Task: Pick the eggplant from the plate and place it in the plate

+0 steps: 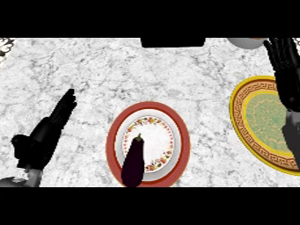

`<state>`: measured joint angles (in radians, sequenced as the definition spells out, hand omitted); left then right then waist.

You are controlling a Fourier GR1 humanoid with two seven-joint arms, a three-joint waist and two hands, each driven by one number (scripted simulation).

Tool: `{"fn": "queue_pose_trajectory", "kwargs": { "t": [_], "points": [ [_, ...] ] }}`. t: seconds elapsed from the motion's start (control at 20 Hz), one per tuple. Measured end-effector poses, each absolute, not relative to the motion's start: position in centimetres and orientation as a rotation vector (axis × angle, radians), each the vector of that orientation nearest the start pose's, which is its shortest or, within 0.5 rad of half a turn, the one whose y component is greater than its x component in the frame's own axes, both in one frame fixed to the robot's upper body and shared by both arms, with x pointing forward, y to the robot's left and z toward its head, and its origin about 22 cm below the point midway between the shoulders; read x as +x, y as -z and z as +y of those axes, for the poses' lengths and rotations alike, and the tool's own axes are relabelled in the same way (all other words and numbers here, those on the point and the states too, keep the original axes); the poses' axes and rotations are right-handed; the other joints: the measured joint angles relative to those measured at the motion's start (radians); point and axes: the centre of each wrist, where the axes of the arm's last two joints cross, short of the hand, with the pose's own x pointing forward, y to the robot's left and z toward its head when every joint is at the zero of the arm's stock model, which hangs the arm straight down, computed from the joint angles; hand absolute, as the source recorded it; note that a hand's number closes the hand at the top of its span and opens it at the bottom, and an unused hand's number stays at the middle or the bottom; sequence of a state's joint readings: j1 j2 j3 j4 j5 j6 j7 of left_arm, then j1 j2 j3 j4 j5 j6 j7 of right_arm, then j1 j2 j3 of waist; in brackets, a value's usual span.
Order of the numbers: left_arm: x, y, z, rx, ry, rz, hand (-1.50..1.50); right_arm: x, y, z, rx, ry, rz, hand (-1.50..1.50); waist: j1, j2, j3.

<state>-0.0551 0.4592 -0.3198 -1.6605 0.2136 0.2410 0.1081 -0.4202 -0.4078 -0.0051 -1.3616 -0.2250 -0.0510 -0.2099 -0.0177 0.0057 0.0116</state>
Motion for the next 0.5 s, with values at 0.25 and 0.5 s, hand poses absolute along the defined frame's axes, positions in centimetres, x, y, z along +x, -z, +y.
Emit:
{"fn": "queue_pose_trajectory", "kwargs": {
  "t": [0.25,0.5],
  "points": [
    [24.5,-3.0,25.8,0.183,0.198,-1.446,0.0,33.2,-7.3,-21.7,0.161,-0.202,-1.763,1.5,0.027,-0.003,-0.01],
    [24.1,-1.5,26.0,0.205,0.142,-1.357,0.0,33.4,-8.5,-19.8,-0.099,-0.702,-1.714,1.5,0.06,-0.015,-0.031]
  ]
}}
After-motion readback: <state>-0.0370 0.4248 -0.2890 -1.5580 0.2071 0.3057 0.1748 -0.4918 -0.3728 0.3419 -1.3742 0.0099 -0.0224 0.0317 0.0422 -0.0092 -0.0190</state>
